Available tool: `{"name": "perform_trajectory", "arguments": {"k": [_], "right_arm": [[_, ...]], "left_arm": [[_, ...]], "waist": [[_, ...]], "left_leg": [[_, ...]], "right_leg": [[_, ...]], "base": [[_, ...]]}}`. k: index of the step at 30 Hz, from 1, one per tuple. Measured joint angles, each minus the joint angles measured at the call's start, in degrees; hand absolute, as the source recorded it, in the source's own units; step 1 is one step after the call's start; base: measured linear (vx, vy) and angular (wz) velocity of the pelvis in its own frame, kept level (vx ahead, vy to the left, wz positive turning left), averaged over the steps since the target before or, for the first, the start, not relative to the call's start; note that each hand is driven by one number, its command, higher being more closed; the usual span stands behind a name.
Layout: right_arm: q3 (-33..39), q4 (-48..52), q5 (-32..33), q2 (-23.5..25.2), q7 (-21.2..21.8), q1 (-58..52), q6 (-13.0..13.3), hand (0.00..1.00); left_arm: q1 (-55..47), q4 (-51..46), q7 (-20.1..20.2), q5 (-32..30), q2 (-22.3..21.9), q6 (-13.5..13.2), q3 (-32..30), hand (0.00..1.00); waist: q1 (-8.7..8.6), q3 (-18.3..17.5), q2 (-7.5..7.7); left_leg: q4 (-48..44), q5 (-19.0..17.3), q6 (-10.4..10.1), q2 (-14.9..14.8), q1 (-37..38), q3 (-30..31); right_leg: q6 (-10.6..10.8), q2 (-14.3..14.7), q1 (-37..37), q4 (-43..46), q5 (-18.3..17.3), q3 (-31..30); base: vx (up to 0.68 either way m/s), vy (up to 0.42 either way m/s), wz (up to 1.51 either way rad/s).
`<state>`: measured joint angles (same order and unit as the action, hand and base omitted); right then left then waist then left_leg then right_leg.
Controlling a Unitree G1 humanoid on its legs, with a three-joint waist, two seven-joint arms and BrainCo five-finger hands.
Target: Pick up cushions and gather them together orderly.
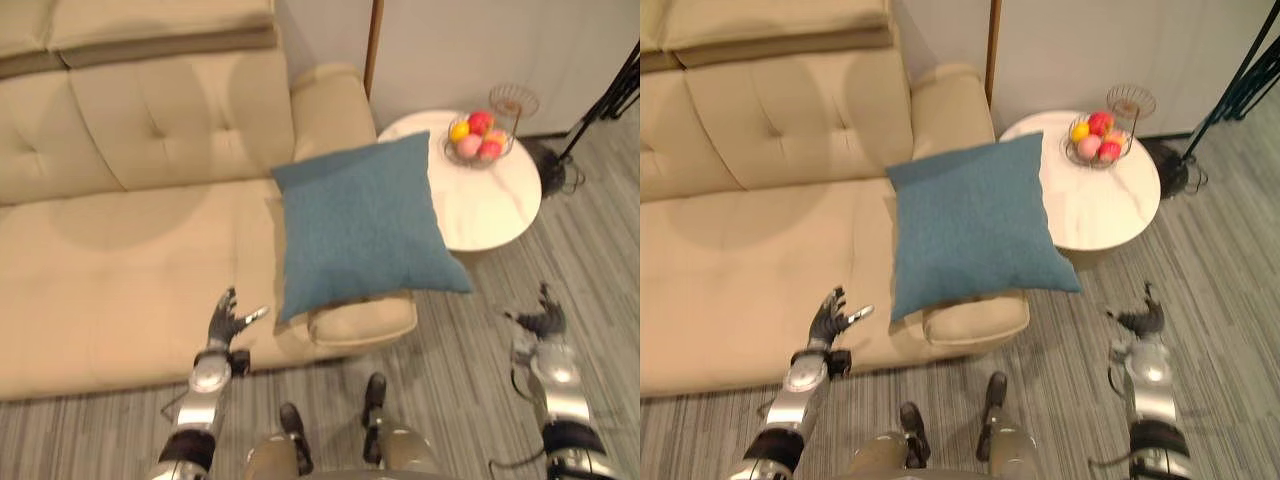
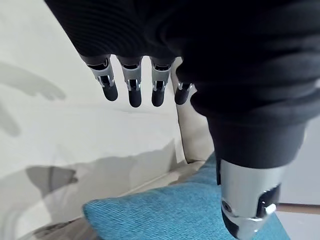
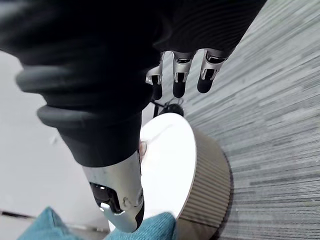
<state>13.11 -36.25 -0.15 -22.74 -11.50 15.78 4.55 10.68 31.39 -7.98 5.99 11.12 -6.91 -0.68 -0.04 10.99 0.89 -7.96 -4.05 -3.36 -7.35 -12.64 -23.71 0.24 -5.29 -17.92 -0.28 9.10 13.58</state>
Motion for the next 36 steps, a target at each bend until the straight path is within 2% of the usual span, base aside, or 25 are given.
{"name": "perform_trajectory", "arguments": {"k": [5, 9, 10, 12, 15, 20, 23, 26, 28, 29, 34, 36], "right_arm": [[-8.7, -3.7, 0.2, -0.6, -0.5, 17.2, -0.2, 0.00], [-13.4, -5.7, 0.6, -2.3, -1.4, 26.5, -0.9, 0.00], [-15.1, -5.8, 0.7, -2.4, -2.0, 28.9, -1.0, 1.00], [-17.4, -6.2, 0.9, -2.2, -2.4, 32.4, -1.1, 1.00], [-20.4, -7.5, 2.2, -1.2, -3.0, 37.2, -1.1, 1.00], [-23.2, -6.1, 7.0, -1.4, -2.2, 38.0, -0.6, 1.00], [-24.6, -0.6, 8.7, -1.3, -1.5, 34.8, -0.2, 1.00], [-24.1, 10.3, 11.1, -0.4, -0.7, 24.9, 0.8, 1.00], [-23.4, 13.9, 11.6, 0.4, -0.7, 20.4, 1.0, 1.00], [-22.8, 18.7, 11.9, 2.0, -0.3, 14.2, 1.4, 1.00], [-22.1, 29.3, 11.9, 5.8, 1.6, 3.3, 2.1, 1.00], [-22.1, 31.0, 12.1, 7.7, 3.0, -0.6, 2.8, 1.00]], "left_arm": [[14.7, 4.9, -2.4, 3.5, 0.2, -0.4, 3.2, 0.00], [23.9, 8.7, -3.8, 5.6, 0.8, -0.8, 5.1, 0.00], [27.0, 10.3, -4.0, 6.2, 0.9, -0.9, 5.5, 1.00], [31.6, 13.3, -4.7, 7.8, 0.8, -1.0, 5.9, 1.00], [37.0, 16.6, -4.9, 12.5, 1.0, -0.9, 7.4, 1.00], [39.0, 15.5, -6.0, 14.9, 3.7, -1.2, 7.4, 1.00], [38.9, 12.2, -6.3, 14.9, 4.9, -1.2, 7.4, 1.00], [32.1, 0.4, -7.3, 14.8, 5.5, -2.1, 7.3, 1.00], [28.2, -3.5, -7.2, 14.8, 5.0, -2.5, 7.3, 1.00], [22.0, -9.0, -7.1, 14.7, 3.9, -2.6, 7.3, 1.00], [6.9, -17.4, -7.0, 14.5, 0.7, -2.6, 7.1, 1.00], [0.3, -20.7, -6.7, 14.2, -1.7, -2.6, 6.8, 1.00]], "waist": [[0.00, 4.2, -0.06], [0.29, 7.7, -0.14], [0.20, 8.9, -0.18], [-0.11, 10.7, -0.18], [-0.67, 11.1, -0.18], [-0.81, 11.9, -0.23], [-0.73, 12.0, -0.26], [-0.75, 12.0, -0.26], [-0.73, 11.9, -0.28], [-0.76, 11.9, -0.33], [-0.57, 11.6, -0.51], [-0.38, 9.4, -1.24]], "left_leg": [[-4.6, 0.0, 0.1, -0.8, -7.2, 1.7], [-6.9, 0.0, 0.1, -1.2, -10.7, 2.5], [-7.5, 0.0, 0.2, -1.3, -11.7, 2.9], [-8.9, -0.3, 0.6, -1.6, -13.2, 3.1], [-10.7, -0.5, 1.0, -1.8, -16.4, 3.0], [-12.3, -1.2, 1.7, -2.8, -17.5, 2.7], [-12.3, -1.1, 1.6, -3.5, -17.5, 2.7], [-11.9, -0.9, 1.3, -3.6, -16.0, 2.7], [-11.5, -1.0, 1.1, -3.7, -14.6, 2.8], [-10.4, -1.1, 0.9, -3.5, -12.0, 2.9], [-7.9, -1.4, 0.5, -2.6, -6.4, 3.2], [-6.8, -1.4, 0.5, -2.2, -5.2, 3.2]], "right_leg": [[-0.9, 0.0, -5.3, 0.1, 1.5, 0.6], [-0.9, -0.2, -7.4, 0.4, 2.2, 0.4], [-0.8, -0.3, -8.1, 0.6, 2.4, 0.5], [-0.8, -0.2, -8.9, 0.8, 2.7, 0.1], [-0.6, -0.1, -11.6, 0.8, 3.9, -1.3], [-0.7, 0.8, -12.0, -0.1, 5.0, -2.8], [-0.8, 1.5, -11.9, -0.5, 5.0, -2.8], [-0.9, 1.9, -10.2, -1.5, 5.1, -2.8], [-0.9, 2.0, -8.6, -2.1, 5.0, -2.9], [-0.9, 2.2, -6.1, -2.7, 5.0, -3.4], [-0.6, 1.8, -0.2, -4.1, 3.9, -3.2], [-0.4, 1.5, 0.9, -4.4, 3.6, -2.6]], "base": [[-0.04, 0.009, 0.10], [-0.05, 0.033, 0.10], [-0.06, 0.026, 0.09], [-0.07, 0.021, 0.03], [-0.07, 0.014, -0.07], [-0.03, -0.024, -0.12], [0.00, -0.060, -0.04], [0.07, -0.045, -0.01], [0.11, 0.002, 0.03], [0.10, 0.026, 0.06], [0.06, 0.034, 0.09], [0.03, 0.033, 0.18]]}}
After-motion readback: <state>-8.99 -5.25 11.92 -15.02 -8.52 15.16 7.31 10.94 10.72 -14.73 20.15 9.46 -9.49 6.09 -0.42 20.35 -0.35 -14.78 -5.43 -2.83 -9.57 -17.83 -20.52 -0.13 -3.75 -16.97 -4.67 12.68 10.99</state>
